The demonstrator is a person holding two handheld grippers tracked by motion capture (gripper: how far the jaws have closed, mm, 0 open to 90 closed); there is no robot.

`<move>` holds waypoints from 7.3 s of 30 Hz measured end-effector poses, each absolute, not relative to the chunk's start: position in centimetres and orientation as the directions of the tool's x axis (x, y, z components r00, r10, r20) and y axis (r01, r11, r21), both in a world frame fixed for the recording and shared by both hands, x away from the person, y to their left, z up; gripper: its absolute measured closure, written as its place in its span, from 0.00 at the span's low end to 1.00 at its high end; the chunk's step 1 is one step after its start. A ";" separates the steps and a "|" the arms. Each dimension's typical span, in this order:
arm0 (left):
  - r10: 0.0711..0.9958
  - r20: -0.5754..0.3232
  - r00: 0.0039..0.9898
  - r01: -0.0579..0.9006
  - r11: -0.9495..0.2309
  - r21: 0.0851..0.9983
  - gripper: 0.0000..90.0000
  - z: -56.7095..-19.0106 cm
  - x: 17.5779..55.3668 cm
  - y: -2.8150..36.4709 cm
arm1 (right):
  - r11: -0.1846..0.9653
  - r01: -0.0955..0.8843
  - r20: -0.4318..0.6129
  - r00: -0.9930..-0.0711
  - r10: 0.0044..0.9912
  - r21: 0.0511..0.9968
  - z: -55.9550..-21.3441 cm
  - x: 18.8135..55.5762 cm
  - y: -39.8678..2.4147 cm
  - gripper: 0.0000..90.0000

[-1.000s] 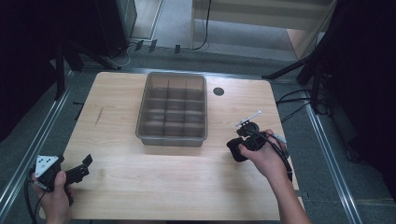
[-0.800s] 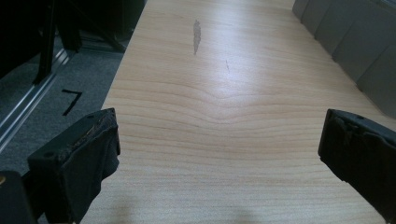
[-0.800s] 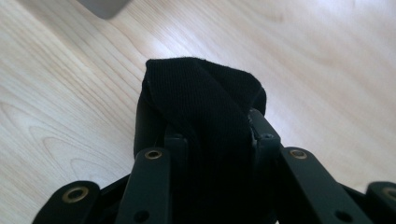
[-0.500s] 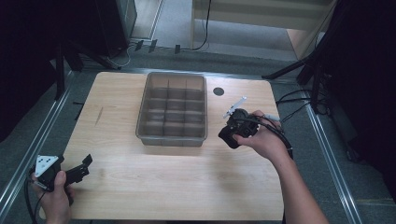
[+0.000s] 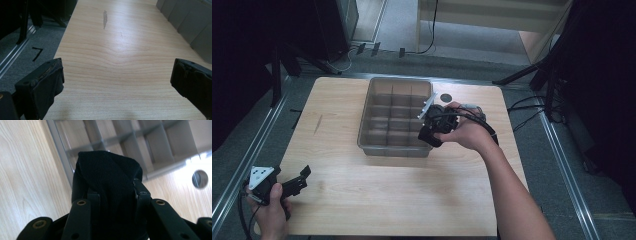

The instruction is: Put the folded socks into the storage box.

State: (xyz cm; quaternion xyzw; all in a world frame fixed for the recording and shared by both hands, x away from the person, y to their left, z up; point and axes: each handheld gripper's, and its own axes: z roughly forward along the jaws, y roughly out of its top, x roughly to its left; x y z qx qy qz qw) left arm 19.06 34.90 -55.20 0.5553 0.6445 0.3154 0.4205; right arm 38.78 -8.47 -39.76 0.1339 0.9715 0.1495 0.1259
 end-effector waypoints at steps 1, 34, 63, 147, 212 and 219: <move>0.981 -0.192 -0.030 0.451 0.185 0.873 0.00 -55.2 19.1 34.9 | 0.922 0.214 -0.203 -0.936 0.288 0.321 -39.8 39.0 -8.1 0.74; 0.979 -0.201 -0.027 0.454 0.191 0.870 0.00 -55.2 19.1 34.9 | 0.964 0.079 -0.002 -0.997 0.082 0.253 -45.5 42.5 -4.3 0.76; 0.977 -0.211 -0.016 0.461 0.195 0.866 0.00 -55.2 19.2 35.0 | 0.936 0.182 0.045 -0.983 0.177 0.302 -41.4 42.3 -5.3 0.40; 0.975 -0.222 0.002 0.474 0.194 0.859 0.00 -55.3 19.3 35.0 | 0.938 0.245 0.084 -0.969 0.231 0.246 -45.7 42.5 -3.1 0.82; 0.976 -0.219 0.003 0.478 0.191 0.857 0.00 -55.3 19.3 35.0 | 0.686 0.448 -0.029 -0.825 0.564 0.573 -42.3 40.9 -14.9 0.20; 0.975 -0.221 0.004 0.478 0.192 0.857 0.00 -55.3 19.3 35.0 | 0.583 0.515 -0.026 -0.735 0.678 0.629 -43.3 40.7 -17.0 0.19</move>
